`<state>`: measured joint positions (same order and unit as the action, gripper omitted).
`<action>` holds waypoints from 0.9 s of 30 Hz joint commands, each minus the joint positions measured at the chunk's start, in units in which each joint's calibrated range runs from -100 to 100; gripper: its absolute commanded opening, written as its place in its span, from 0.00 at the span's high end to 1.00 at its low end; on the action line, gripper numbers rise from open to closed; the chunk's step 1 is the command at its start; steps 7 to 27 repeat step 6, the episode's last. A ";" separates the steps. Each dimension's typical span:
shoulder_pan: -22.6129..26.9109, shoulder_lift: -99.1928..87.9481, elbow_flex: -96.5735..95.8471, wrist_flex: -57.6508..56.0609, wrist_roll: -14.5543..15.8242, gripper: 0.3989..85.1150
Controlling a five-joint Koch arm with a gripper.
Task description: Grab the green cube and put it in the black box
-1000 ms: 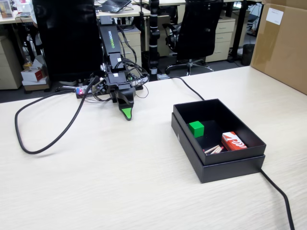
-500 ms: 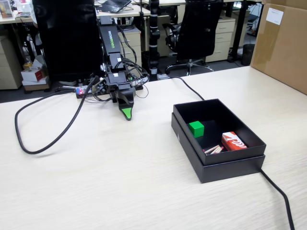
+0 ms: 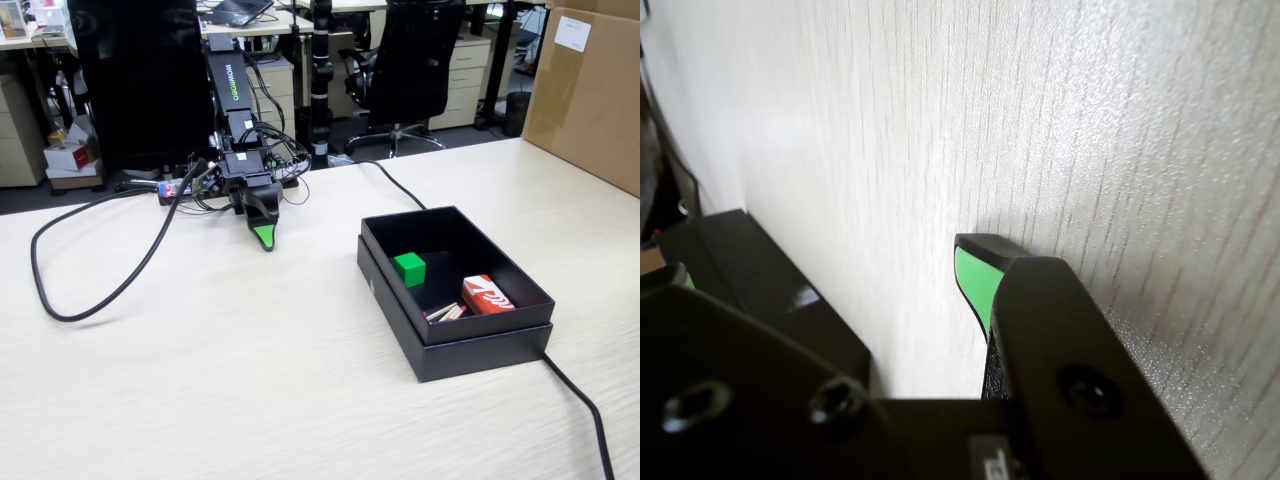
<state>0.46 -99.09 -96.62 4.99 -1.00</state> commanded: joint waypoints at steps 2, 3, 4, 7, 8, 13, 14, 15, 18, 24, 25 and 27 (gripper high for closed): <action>0.05 0.47 -0.29 -3.05 -0.10 0.41; 0.00 0.47 -0.29 -3.05 -0.10 0.41; 0.00 0.47 -0.29 -2.96 -0.10 0.41; 0.05 0.47 -0.29 -3.05 -0.10 0.41; 0.05 0.47 -0.29 -3.05 -0.10 0.41; 0.05 0.47 -0.29 -3.05 -0.10 0.41; 0.05 0.47 -0.29 -3.05 -0.10 0.41; 0.05 0.47 -0.29 -3.05 -0.10 0.41; 0.05 0.47 -0.29 -3.05 -0.10 0.41; 0.05 0.47 -0.29 -3.05 -0.10 0.41; 0.05 0.47 -0.29 -3.05 -0.10 0.41; 0.05 0.47 -0.29 -3.05 -0.10 0.41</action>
